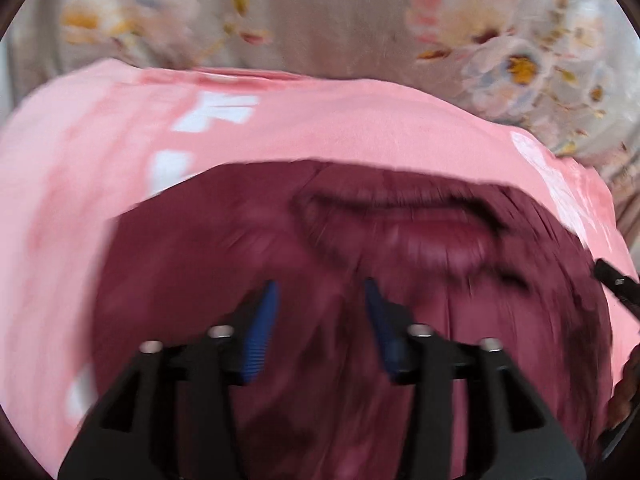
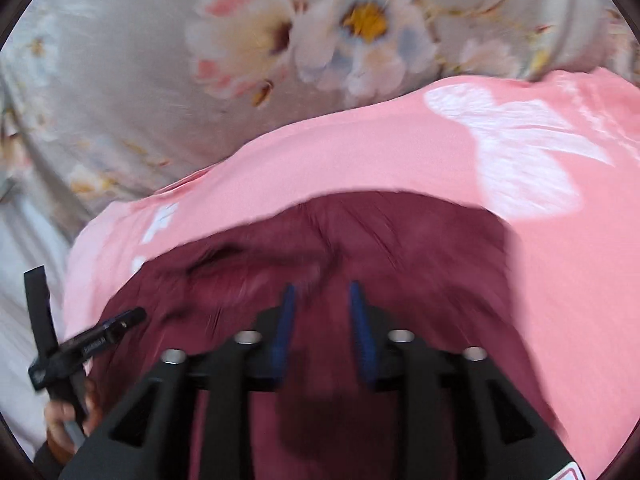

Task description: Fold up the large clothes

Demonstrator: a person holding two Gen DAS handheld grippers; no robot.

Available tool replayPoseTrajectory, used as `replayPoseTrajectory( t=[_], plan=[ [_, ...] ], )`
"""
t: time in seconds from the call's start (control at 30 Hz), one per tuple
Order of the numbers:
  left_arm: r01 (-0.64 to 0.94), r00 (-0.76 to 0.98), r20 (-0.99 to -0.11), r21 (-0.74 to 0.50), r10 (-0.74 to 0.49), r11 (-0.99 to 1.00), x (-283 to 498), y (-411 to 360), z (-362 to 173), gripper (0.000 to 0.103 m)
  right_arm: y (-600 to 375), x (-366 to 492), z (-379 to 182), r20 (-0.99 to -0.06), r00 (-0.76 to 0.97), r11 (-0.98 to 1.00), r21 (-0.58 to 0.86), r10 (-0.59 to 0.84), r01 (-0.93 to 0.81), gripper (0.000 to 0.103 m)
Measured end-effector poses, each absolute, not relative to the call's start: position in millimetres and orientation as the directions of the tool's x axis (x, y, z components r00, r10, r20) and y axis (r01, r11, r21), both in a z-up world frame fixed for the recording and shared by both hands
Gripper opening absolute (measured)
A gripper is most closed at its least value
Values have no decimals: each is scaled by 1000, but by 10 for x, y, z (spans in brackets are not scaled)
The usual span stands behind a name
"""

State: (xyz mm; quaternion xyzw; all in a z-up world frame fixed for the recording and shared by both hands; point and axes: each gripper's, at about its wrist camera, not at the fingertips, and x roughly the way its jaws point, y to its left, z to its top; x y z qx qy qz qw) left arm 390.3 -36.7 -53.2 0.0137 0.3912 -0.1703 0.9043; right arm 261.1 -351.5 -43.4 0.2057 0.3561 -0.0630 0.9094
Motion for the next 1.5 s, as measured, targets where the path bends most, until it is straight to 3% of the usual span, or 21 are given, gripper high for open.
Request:
replayPoseTrajectory(
  t=[0.07,0.17,0.33,0.63,0.67,0.73,0.77,0.8,0.87,0.9,0.97,1.33,1.5],
  plan=[
    [319,620,-726,-112,-297,941,3457,-21,-502,64,-3518,1985,-397,-702,712,919,279,-2,278,57],
    [268,571,-779,-124,-261,956,2921,511,-593,66,-3548,1054,-474,-755,654,917,227,-47,328,62],
    [121,484,-824,-270,-294,955,2129,1455,-888,67,-3620,-12,-721,-791,612,859,302,-15,412,66],
    [112,513,-771,-376,-378,920,1375,1675,-903,66,-3346,-583,-851,-728,682,820,431,69,377,71],
    [114,504,-765,-401,-401,909,1367,1639,-916,64,-3311,-580,-859,-721,689,819,442,82,365,71],
    [102,504,-770,-397,-391,912,1369,1581,-934,47,-3261,-559,-855,-709,699,818,457,97,350,71],
    [97,504,-774,-390,-383,916,1354,1565,-940,32,-3233,-540,-852,-701,704,815,472,116,336,66],
    [96,505,-771,-397,-388,913,1349,1549,-927,21,-3206,-521,-846,-696,706,813,484,134,323,55],
    [103,514,-757,-411,-403,906,1304,1559,-872,9,-3142,-512,-815,-693,709,818,479,129,319,36],
    [110,521,-748,-419,-411,901,1278,1577,-833,6,-3132,-515,-785,-687,716,821,476,124,316,19],
    [122,538,-726,-435,-428,892,1221,1625,-727,4,-3141,-586,-707,-647,747,807,519,153,283,10],
    [243,651,-489,-590,-580,770,266,2256,361,3,-3035,-1624,586,-254,952,825,565,170,3,4],
    [319,722,-362,-582,-590,748,57,2372,974,3,-3078,-1651,1149,-94,987,830,554,132,-59,4]
  ],
)
